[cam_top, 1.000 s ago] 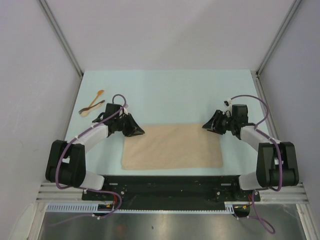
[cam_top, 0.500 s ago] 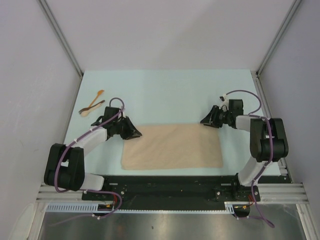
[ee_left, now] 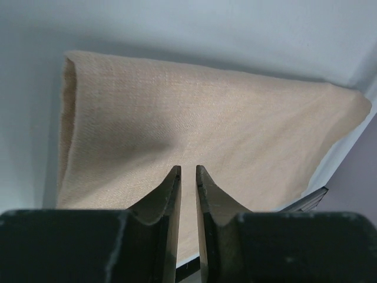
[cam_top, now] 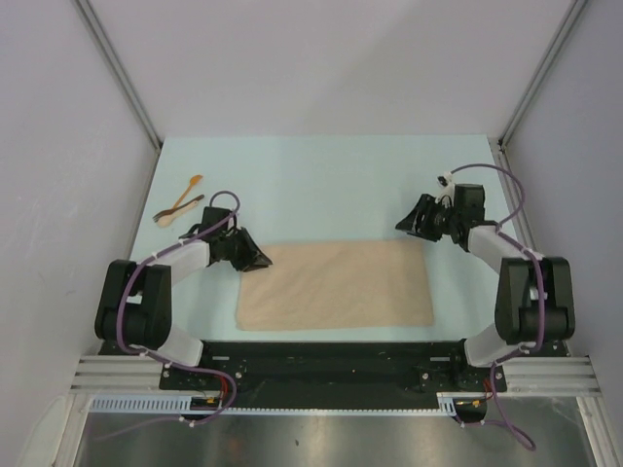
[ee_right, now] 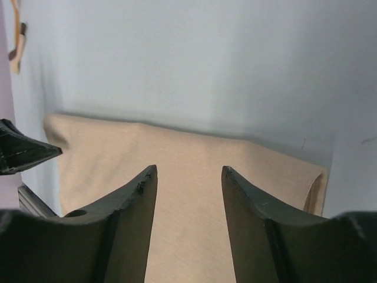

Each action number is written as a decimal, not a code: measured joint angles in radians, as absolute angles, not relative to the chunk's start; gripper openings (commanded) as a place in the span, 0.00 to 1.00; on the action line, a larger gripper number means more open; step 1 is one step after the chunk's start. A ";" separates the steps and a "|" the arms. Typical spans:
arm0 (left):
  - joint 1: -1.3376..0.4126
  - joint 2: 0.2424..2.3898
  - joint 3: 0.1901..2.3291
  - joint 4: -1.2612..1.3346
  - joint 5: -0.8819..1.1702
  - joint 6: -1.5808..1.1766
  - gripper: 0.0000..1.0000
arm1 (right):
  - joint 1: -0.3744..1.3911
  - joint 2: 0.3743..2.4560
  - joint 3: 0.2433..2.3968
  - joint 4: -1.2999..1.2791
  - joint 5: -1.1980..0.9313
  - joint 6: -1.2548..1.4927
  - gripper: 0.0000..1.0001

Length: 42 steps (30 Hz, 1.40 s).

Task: Fold the napkin into a case and place the utensils inside
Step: Smooth out the rectangle-folded napkin at the center of the board.

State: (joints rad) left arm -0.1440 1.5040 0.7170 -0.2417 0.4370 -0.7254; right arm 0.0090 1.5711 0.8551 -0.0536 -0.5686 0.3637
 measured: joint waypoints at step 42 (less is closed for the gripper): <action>-0.278 1.120 0.864 -0.383 0.282 -0.563 0.54 | -0.082 1.500 0.935 -0.367 -0.295 0.295 0.66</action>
State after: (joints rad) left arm -0.2775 1.1198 0.8639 -0.3832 0.2817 -0.5629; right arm -0.0822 1.4998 0.9352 -0.3672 -0.2951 0.2947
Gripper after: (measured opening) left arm 0.547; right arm 0.675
